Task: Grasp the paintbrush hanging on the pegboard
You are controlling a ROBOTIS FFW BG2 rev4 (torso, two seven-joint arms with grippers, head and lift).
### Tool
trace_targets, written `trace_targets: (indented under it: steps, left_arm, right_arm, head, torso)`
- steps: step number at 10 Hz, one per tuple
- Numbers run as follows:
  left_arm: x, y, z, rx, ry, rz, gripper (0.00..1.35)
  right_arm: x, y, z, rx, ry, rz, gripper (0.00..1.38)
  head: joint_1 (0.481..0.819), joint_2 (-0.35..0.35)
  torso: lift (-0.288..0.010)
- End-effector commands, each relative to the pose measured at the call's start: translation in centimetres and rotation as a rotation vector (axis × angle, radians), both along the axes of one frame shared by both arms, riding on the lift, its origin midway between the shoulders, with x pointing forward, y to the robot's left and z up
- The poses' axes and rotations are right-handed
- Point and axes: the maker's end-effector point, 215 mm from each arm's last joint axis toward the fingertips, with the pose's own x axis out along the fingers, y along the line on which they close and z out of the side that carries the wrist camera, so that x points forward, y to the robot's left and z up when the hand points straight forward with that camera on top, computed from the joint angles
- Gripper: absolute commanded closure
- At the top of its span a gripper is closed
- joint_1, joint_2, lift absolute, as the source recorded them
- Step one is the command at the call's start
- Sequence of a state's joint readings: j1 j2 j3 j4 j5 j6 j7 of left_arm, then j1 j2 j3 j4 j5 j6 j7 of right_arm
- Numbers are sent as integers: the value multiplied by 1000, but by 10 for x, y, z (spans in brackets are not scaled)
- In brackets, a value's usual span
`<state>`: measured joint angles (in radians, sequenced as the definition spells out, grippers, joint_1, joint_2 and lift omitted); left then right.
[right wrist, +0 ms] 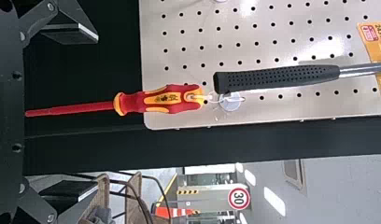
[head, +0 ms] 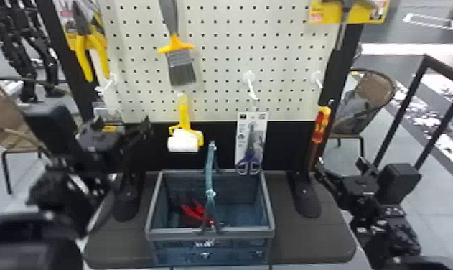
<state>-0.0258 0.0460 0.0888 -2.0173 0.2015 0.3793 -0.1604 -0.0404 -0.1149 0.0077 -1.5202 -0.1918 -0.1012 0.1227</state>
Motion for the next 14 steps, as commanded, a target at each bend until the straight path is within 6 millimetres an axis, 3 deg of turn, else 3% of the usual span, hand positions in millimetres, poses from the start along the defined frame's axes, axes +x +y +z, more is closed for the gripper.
trace_targets:
  steps: [1,5,7,9,14]
  left_arm:
    - [14,-2,37,-19,-21,-56,144]
    - [29,-21,125,6,-115,-205,147]
    - [31,-23,155,7,-145,-232,153]
    - [37,-35,169,-25,-152,-307,153]
    - [57,-90,174,-86,-103,-602,159]
  right_arm:
    - [1,-1,2,-2,-3,0,182]
    - [2,-1,3,-8,-6,0,182]
    - [3,-1,6,-8,-9,1,182]
    - [4,0,8,-9,-13,2,182]
    - [5,0,12,-12,-19,2,182]
  head:
    - [549,0]
    - [549,0]
    - [549,0]
    - [549,0]
    - [549,0]
  torso:
    - [-100]
    - [-100]
    - [-100]
    - [-100]
    - [-100]
